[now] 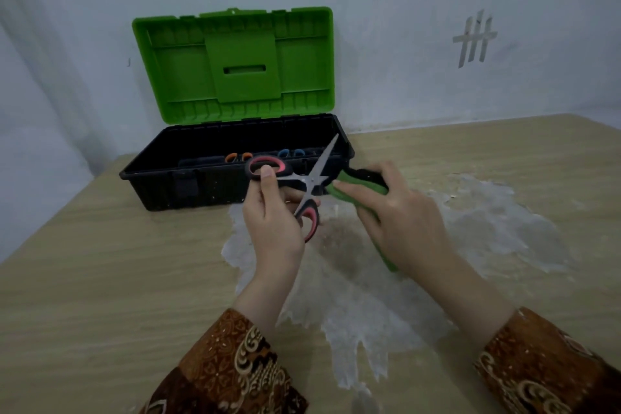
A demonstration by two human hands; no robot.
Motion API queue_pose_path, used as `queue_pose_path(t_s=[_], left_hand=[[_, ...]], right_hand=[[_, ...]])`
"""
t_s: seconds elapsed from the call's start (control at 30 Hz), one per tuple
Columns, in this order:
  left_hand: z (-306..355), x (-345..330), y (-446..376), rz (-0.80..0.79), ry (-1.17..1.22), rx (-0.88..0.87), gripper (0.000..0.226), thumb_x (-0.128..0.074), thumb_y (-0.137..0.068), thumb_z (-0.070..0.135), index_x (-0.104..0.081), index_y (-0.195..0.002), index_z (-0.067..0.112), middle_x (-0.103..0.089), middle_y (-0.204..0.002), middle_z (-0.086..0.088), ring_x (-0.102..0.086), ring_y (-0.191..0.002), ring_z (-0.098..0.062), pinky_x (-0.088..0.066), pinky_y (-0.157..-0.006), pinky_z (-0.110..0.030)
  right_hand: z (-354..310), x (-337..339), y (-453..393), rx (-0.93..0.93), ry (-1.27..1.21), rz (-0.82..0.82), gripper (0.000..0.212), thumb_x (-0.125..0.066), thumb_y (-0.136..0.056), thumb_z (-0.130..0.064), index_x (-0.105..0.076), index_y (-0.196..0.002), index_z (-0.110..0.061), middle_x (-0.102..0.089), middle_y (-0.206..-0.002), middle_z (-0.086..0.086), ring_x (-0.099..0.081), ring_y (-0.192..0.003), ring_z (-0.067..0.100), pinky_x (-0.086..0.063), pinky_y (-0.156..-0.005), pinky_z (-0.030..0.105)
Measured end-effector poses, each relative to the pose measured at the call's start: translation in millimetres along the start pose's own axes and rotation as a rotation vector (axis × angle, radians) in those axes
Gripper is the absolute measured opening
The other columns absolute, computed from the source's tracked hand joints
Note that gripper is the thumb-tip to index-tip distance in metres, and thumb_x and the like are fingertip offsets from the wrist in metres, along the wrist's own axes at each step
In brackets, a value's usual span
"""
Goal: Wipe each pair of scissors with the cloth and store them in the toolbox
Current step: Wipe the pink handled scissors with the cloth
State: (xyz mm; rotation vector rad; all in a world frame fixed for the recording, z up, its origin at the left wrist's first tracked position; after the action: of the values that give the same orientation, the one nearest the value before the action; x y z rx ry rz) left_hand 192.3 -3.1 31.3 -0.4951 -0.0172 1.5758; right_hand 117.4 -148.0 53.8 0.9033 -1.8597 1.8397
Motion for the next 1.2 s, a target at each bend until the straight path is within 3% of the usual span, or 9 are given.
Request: queue_pose_path(t_s=[0.1,0.27,0.4,0.5,0.7,0.8,0.93,1.07,1.2], left_hand=[[-1,-1,1,0.004,-0.014,-0.006,0.031,-0.035,-0.103,0.041,-0.056,-0.086,0.024,-0.061,-0.07,-0.024,-0.055,-0.061,-0.049,-0.041,-0.052,-0.041],[-5,-5,7,-0.029,-0.043,-0.029,0.031,-0.036,-0.102,0.041,-0.057,-0.087,0.025,-0.059,-0.072,-0.03,-0.056,-0.063,-0.052,-0.049,-0.058,-0.064],[-7,-4,5,-0.011,-0.066,-0.037,0.032,-0.036,-0.102,0.044,-0.057,-0.084,0.028,-0.06,-0.076,-0.032,-0.056,-0.065,-0.054,-0.047,-0.056,-0.05],[-7,-9,9,-0.043,-0.074,-0.039,0.031,-0.036,-0.102,0.042,-0.058,-0.087,0.027,-0.061,-0.071,-0.026,-0.057,-0.062,-0.051,-0.048,-0.056,-0.058],[-9,-7,7,-0.033,-0.084,-0.036,0.031,-0.038,-0.1,0.047,-0.059,-0.082,0.033,-0.059,-0.076,-0.032,-0.057,-0.066,-0.053,-0.048,-0.06,-0.068],[-9,-5,5,-0.021,-0.072,-0.028,0.031,-0.037,-0.1,0.046,-0.058,-0.085,0.028,-0.059,-0.076,-0.034,-0.056,-0.064,-0.054,-0.048,-0.059,-0.068],[-8,-8,7,-0.035,-0.071,-0.022,0.031,-0.037,-0.102,0.042,-0.057,-0.085,0.027,-0.058,-0.076,-0.034,-0.055,-0.065,-0.054,-0.048,-0.059,-0.066],[-6,-9,8,-0.049,-0.07,-0.052,0.03,-0.036,-0.103,0.041,-0.057,-0.087,0.026,-0.059,-0.074,-0.033,-0.055,-0.062,-0.053,-0.048,-0.058,-0.063],[-5,-7,8,-0.043,-0.078,-0.053,0.032,-0.036,-0.102,0.041,-0.059,-0.082,0.034,-0.059,-0.075,-0.033,-0.056,-0.063,-0.053,-0.049,-0.058,-0.064]], right_hand=[[11,1,4,-0.077,-0.014,0.03,0.034,-0.063,-0.086,-0.013,-0.068,-0.116,-0.026,-0.059,-0.104,0.012,-0.051,-0.052,0.02,-0.047,-0.04,0.03],[-10,-11,4,-0.007,-0.075,-0.003,0.034,-0.047,-0.092,-0.024,-0.065,-0.121,-0.025,-0.057,-0.109,0.011,-0.055,-0.058,0.022,-0.05,-0.044,0.032],[1,-8,3,-0.099,-0.06,0.027,0.036,-0.043,-0.091,-0.025,-0.067,-0.118,-0.026,-0.057,-0.106,0.012,-0.054,-0.053,0.024,-0.049,-0.041,0.034],[-9,-8,6,-0.006,-0.073,0.012,0.035,-0.044,-0.092,-0.023,-0.067,-0.118,-0.024,-0.058,-0.107,0.011,-0.055,-0.056,0.022,-0.049,-0.042,0.032],[-1,-6,4,-0.069,-0.036,0.027,0.034,-0.048,-0.089,-0.019,-0.067,-0.116,-0.027,-0.058,-0.103,0.012,-0.054,-0.053,0.025,-0.048,-0.04,0.033],[-12,-8,5,0.013,-0.024,0.008,0.032,-0.051,-0.09,-0.017,-0.068,-0.115,-0.026,-0.059,-0.105,0.011,-0.056,-0.056,0.023,-0.049,-0.041,0.032],[6,-5,0,-0.126,0.014,0.024,0.035,-0.044,-0.09,-0.02,-0.068,-0.113,-0.028,-0.058,-0.099,0.011,-0.052,-0.048,0.024,-0.045,-0.037,0.031],[-8,-4,7,0.005,0.022,0.03,0.032,-0.053,-0.089,-0.014,-0.068,-0.115,-0.025,-0.059,-0.105,0.012,-0.056,-0.056,0.023,-0.047,-0.04,0.03],[-1,-6,1,-0.088,0.037,0.028,0.034,-0.046,-0.09,-0.017,-0.068,-0.114,-0.026,-0.059,-0.101,0.014,-0.053,-0.049,0.024,-0.045,-0.037,0.031]])
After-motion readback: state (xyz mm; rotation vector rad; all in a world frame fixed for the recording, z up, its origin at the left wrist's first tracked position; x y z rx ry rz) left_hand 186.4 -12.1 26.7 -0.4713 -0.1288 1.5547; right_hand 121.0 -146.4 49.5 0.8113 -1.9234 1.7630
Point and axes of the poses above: each hand's wrist, its own y-axis away from the middle knuckle, its own x-axis out of the back of the hand, z = x × y, the point moved 7 cm from there along -y, towards the middle knuckle
